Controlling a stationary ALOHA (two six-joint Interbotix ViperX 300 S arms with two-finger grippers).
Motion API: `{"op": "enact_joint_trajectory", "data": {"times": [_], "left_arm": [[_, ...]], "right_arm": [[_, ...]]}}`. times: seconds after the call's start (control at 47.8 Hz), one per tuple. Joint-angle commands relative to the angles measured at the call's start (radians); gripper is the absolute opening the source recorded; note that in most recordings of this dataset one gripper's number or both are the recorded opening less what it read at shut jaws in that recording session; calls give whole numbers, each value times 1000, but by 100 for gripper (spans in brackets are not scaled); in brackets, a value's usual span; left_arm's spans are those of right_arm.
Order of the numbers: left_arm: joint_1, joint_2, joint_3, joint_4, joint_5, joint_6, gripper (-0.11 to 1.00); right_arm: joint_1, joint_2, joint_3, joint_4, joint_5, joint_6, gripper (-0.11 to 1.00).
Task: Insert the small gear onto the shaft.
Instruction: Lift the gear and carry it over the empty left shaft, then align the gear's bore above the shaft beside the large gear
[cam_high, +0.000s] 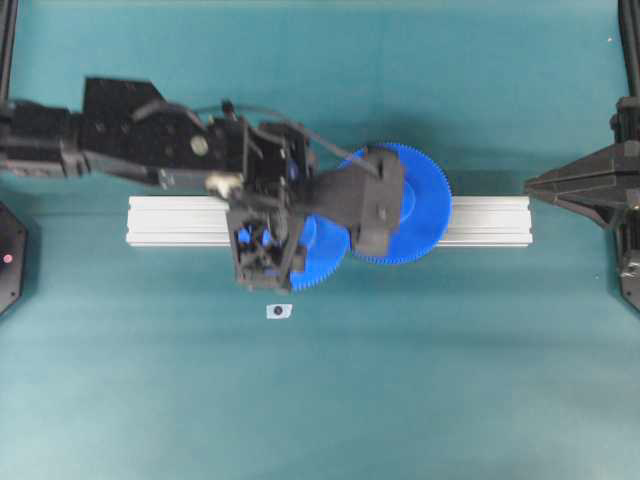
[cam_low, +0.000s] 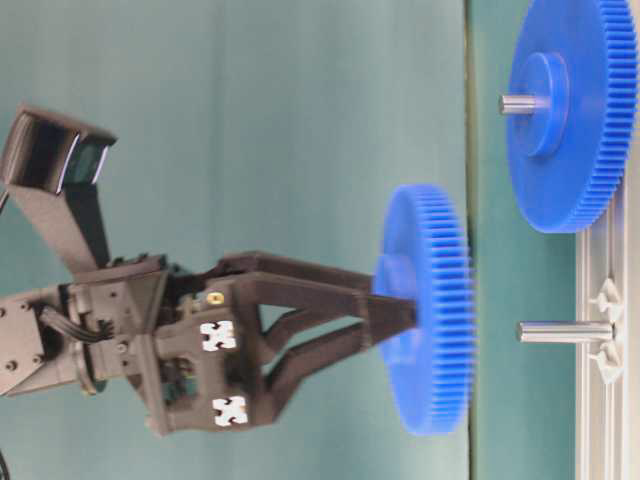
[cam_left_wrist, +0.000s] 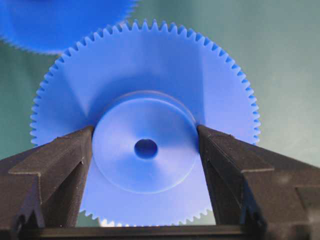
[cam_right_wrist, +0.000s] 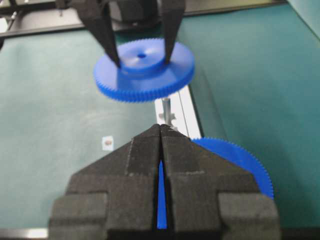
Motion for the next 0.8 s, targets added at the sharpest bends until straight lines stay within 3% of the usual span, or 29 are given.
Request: {"op": "enact_joint_trajectory", "data": {"times": [0.0,0.482,0.775], "left_arm": [[6,-54,-20,6,5,2,69],[28,-49,23,6,-9,2,69],[28,-48,101,6,-98,-15,69]], "right_arm": [[-2,3,-9,2,-5,12,3],[-2,5,-6,2,-5,14,3],[-2,5,-6,2,-5,14,3]]}}
